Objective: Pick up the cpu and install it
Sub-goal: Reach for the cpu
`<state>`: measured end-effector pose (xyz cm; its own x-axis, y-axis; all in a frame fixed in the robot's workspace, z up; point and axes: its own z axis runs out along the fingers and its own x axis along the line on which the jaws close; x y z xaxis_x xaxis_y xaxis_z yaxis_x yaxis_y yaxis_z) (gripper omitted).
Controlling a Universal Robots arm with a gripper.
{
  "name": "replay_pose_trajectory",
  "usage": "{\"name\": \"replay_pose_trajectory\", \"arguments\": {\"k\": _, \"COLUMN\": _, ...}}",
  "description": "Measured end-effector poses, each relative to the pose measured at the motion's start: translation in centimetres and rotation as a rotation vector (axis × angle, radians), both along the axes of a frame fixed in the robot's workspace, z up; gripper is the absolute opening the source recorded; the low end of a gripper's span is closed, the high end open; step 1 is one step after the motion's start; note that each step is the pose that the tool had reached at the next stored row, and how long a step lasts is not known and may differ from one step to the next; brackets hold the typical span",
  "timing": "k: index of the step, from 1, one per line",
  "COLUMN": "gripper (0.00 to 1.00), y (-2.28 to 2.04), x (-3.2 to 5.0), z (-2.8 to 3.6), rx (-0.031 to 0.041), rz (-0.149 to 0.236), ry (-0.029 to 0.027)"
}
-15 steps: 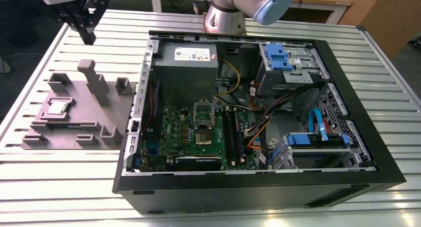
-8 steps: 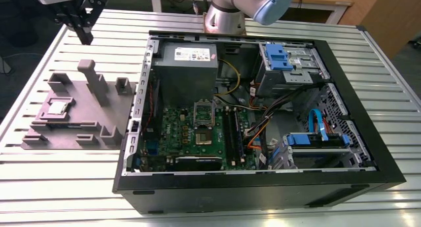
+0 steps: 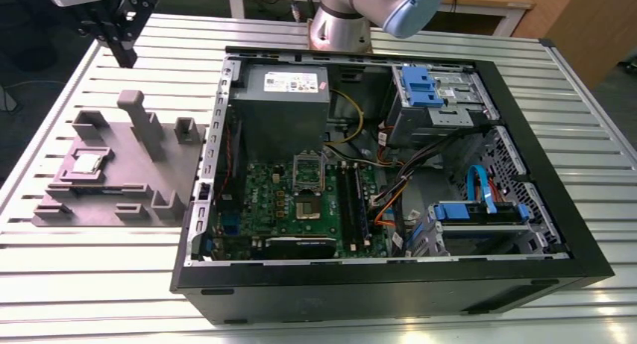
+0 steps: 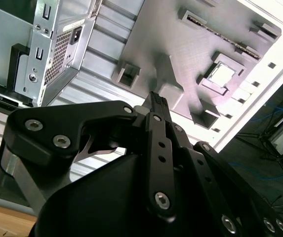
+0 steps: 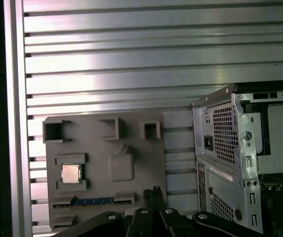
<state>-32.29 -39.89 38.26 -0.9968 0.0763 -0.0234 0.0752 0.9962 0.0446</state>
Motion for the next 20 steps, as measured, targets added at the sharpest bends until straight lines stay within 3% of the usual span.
{"name": "replay_pose_trajectory", "arguments": {"k": 20, "gripper": 0.10, "y": 0.00, "x": -0.96, "z": -0.07, "rx": 0.0000, "rz": 0.000, "ry": 0.0002}}
